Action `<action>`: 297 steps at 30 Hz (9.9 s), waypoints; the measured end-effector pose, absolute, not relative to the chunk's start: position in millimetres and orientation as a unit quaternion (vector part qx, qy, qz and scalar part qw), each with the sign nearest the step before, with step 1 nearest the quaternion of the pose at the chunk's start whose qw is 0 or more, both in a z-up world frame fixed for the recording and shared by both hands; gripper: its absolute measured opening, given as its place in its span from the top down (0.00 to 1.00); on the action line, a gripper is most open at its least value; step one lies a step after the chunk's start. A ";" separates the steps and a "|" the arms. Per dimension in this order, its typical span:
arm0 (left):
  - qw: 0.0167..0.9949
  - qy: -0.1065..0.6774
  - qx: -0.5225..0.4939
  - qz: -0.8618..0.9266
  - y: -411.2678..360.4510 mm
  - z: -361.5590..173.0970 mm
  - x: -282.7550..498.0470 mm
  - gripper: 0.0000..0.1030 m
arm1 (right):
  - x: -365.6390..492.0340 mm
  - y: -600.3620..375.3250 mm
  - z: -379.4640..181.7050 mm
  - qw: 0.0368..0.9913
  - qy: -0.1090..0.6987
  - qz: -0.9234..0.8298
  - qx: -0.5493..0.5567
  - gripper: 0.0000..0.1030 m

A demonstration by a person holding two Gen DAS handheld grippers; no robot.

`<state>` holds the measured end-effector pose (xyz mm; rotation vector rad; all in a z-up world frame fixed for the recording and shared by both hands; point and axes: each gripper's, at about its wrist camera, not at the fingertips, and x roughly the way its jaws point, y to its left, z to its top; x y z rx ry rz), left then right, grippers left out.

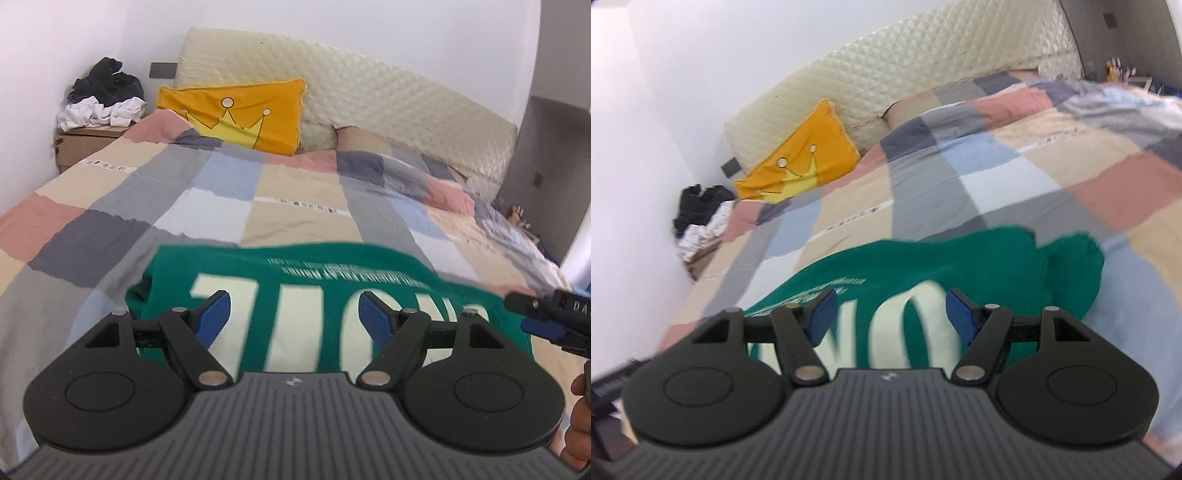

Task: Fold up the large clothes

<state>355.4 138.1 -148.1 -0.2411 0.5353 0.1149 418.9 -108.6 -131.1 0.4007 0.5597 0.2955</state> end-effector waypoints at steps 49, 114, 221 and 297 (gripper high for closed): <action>0.658 0.248 -0.705 0.093 235.9 -315.7 356.7 0.12 | 412.2 -91.6 -230.6 0.720 0.444 0.210 0.491 0.15; 0.719 0.250 -0.640 0.104 260.0 -298.2 433.4 0.41 | 435.3 -162.7 -235.4 0.727 0.334 0.084 0.594 0.50; 0.920 0.348 -0.102 -0.152 -74.1 43.1 534.7 0.37 | 462.3 -332.7 -19.2 0.912 0.251 0.034 0.322 0.42; 0.964 0.199 -0.029 -0.174 -34.2 -25.2 285.2 0.02 | 237.4 -231.5 -56.0 0.984 0.165 -0.012 0.061 0.36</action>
